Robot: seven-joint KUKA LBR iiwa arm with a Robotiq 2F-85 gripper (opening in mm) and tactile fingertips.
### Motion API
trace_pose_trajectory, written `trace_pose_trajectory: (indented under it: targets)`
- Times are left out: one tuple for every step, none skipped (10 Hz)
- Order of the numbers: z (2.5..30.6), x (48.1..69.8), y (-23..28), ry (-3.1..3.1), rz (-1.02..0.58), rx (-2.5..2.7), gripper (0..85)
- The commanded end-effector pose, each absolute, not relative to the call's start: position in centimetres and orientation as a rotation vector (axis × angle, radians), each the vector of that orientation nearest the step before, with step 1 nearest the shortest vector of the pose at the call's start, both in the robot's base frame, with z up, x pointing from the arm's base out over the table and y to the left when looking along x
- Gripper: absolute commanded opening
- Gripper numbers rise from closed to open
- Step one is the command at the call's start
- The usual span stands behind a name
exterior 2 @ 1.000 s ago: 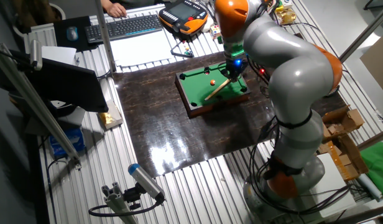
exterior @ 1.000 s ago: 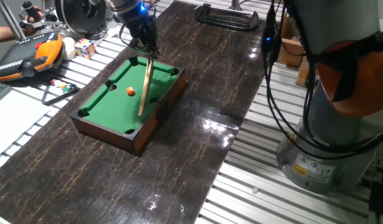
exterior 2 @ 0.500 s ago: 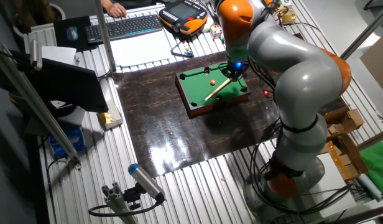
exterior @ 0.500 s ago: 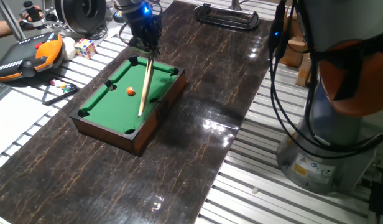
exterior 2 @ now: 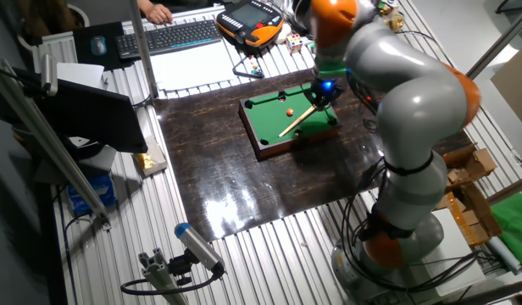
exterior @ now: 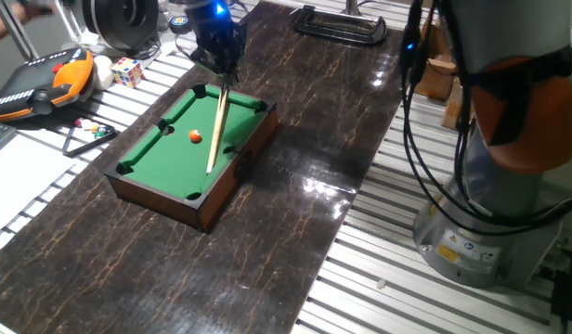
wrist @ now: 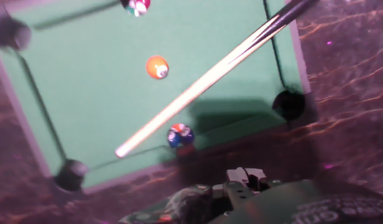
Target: Hit the pool ball
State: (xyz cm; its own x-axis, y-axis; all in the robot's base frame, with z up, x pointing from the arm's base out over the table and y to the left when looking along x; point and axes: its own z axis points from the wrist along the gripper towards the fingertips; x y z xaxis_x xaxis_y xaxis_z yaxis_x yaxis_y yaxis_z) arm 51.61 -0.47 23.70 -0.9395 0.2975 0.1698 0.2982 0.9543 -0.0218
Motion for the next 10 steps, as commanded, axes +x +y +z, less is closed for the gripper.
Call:
trace_pose_trajectory:
  targets:
    - [23.7, 51.6, -0.5, -2.865, -0.078, -0.858, 0.7]
    - [23.7, 51.6, -0.5, -2.894, 0.000, -0.983, 0.7]
    - [23.7, 51.6, -0.5, -2.862, -0.008, -1.073, 0.7]
    - [23.7, 51.6, -0.5, -2.864, 0.046, -1.158, 0.7]
    - [23.7, 51.6, -0.5, -2.808, 0.022, -1.295, 0.7]
    - [23.7, 51.6, -0.5, -2.805, 0.033, -1.390, 0.7]
    - [23.7, 51.6, -0.5, -2.798, 0.051, -1.489, 0.7]
    - [23.6, 51.9, -0.4, -2.799, 0.072, -1.516, 0.7]
    - [23.1, 52.8, -0.3, -2.808, 0.087, -1.543, 0.7]
    - [22.3, 53.8, -0.3, -2.819, 0.105, -1.545, 0.7]
